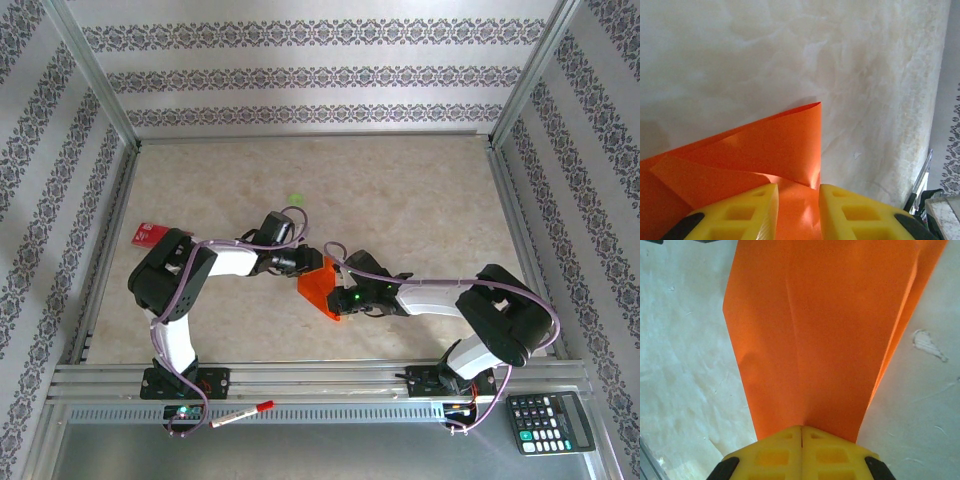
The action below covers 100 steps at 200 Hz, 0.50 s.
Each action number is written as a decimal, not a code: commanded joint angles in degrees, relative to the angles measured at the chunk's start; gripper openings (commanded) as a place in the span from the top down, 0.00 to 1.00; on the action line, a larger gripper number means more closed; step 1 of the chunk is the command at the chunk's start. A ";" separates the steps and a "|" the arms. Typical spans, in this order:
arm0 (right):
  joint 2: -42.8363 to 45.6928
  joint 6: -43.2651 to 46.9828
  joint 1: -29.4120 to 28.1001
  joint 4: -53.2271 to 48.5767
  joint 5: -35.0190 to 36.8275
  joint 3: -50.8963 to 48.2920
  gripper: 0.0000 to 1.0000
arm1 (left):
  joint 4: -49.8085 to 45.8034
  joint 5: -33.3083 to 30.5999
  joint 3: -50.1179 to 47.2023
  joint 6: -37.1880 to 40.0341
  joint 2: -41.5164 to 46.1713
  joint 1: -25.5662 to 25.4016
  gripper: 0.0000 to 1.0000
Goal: Fold a paper plane with a square sheet of paper (pick it up from the middle)
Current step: Fourth fold the wing at the center of the table.
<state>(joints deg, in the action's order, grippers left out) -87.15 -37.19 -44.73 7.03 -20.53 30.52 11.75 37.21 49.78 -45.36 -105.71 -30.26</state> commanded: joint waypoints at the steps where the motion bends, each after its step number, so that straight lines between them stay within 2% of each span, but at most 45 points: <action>1: -1.18 0.11 0.17 -5.63 0.65 -2.60 1.00 | -2.85 -1.09 0.22 -0.12 4.41 0.39 0.70; 38: -1.88 -0.08 0.06 -4.70 0.50 -2.40 1.00 | 0.44 0.64 -3.91 -5.01 7.44 -1.69 0.71; 61: -1.97 -0.05 0.08 -4.43 0.67 -2.40 1.00 | 3.83 2.52 -5.62 -8.84 6.31 -3.48 0.77; 77: -2.14 0.01 0.08 -4.29 0.76 -2.31 1.00 | 4.54 3.45 -5.10 -9.63 4.99 -4.33 0.84; 100: -2.39 0.06 0.06 -4.56 0.83 -2.13 1.00 | 3.35 3.53 -4.12 -9.25 3.48 -4.81 0.88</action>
<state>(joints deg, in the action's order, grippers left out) -87.18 -37.34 -44.73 7.33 -20.56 30.46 13.32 39.29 44.97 -52.86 -100.75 -34.52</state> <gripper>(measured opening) 0.042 0.139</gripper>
